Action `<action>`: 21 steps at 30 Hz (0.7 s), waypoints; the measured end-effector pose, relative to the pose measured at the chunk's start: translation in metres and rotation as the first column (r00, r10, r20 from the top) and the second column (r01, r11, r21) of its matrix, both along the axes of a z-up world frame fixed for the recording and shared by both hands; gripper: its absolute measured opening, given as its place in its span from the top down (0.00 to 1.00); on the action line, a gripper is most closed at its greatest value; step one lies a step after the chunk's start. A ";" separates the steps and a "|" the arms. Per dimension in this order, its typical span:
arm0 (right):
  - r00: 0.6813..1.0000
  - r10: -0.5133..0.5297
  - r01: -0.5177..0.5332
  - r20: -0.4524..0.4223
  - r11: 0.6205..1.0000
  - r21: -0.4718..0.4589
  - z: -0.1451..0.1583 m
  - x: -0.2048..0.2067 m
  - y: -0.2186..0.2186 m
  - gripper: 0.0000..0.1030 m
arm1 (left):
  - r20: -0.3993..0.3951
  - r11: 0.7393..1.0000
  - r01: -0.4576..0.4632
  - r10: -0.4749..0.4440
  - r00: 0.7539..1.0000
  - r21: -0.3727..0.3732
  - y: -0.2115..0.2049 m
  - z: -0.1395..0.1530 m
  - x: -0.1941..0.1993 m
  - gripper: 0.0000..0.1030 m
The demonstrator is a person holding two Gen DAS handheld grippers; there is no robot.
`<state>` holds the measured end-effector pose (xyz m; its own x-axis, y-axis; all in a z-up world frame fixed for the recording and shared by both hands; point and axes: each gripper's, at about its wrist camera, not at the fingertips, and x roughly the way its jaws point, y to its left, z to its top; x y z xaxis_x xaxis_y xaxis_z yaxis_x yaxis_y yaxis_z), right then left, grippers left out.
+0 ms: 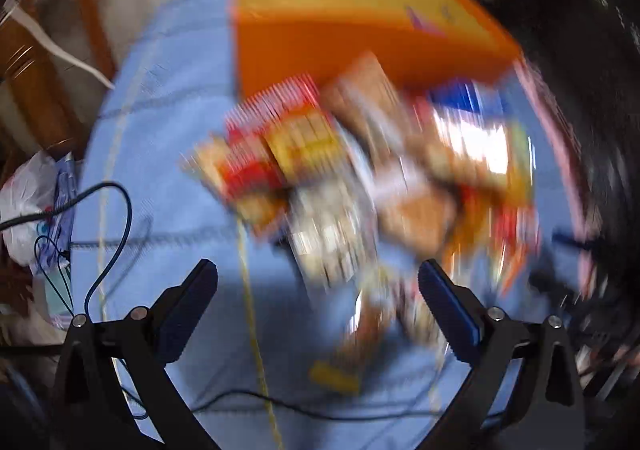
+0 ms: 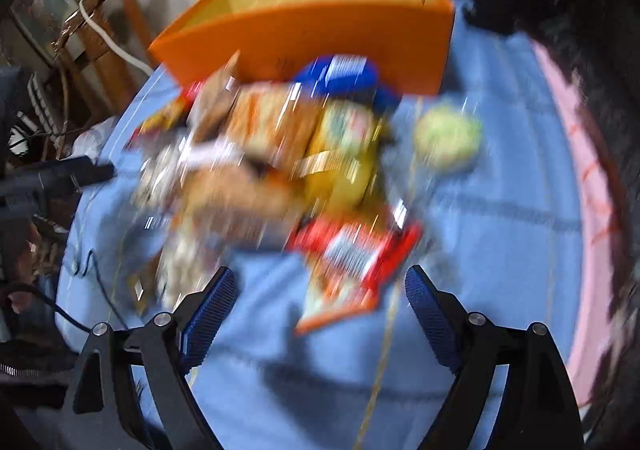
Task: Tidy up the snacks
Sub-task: 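Grasp the peanut candy bar with left tool while right grasps quail-egg candy bag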
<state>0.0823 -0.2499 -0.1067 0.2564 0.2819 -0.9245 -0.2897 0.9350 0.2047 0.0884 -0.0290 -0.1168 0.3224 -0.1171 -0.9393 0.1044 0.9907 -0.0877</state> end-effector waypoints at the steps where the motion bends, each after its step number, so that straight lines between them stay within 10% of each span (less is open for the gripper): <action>1: 1.000 0.016 -0.016 -0.021 1.000 0.007 -0.004 -0.005 0.002 0.15 | -0.034 1.000 0.025 -0.024 0.999 0.013 -0.006 -0.008 -0.006 0.04; 4: 0.998 0.045 -0.045 -0.041 0.999 0.006 -0.006 -0.015 0.010 0.15 | -0.129 0.997 0.042 -0.051 0.990 -0.072 -0.014 -0.030 -0.016 0.04; 13: 0.993 0.111 -0.111 -0.033 0.994 -0.008 -0.004 -0.034 0.031 0.15 | -0.174 0.998 0.053 -0.056 0.983 -0.021 -0.019 -0.067 -0.027 0.06; 21: 0.991 0.129 -0.130 -0.043 0.991 -0.024 -0.006 -0.032 0.042 0.15 | -0.151 0.985 0.138 -0.121 0.981 0.104 -0.031 -0.077 -0.040 0.37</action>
<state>0.0508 -0.2083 -0.1123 0.1807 0.2850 -0.9414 -0.4008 0.8954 0.1941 0.0488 -0.0595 -0.1939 0.1726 -0.0393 -0.9842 0.2270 0.9739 0.0009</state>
